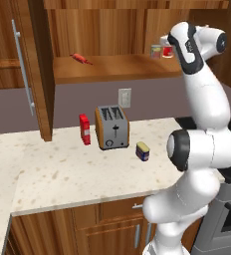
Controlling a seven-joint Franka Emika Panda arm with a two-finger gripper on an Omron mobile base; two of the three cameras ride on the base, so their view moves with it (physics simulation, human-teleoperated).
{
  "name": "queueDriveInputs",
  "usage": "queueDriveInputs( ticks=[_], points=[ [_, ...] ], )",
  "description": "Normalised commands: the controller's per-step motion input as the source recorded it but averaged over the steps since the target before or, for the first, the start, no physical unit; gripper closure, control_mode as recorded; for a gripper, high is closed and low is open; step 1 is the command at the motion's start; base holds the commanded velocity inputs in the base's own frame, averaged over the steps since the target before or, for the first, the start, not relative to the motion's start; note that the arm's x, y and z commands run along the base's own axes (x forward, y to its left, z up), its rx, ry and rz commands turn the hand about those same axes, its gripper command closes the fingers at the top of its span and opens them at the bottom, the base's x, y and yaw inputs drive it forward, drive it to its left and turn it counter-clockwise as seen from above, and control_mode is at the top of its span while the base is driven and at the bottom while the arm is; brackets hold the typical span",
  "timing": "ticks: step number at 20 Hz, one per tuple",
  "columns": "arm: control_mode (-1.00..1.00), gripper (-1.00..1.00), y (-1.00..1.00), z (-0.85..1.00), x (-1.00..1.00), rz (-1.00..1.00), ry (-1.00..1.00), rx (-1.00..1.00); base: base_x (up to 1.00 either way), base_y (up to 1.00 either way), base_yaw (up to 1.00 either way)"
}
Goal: Pick the cans from the counter and place them in their designated side in the cabinet.
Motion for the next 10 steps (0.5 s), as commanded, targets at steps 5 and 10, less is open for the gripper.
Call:
queueDriveInputs(
  ticks=[5,10],
  points=[
    [-1.0,-1.0,0.1,0.0,-0.77,0.07,0.0,-0.05,0.0,0.0,0.0],
    [-1.0,-1.0,0.19,0.01,-0.79,0.07,0.0,-0.07,0.0,0.0,0.0]
  ],
)
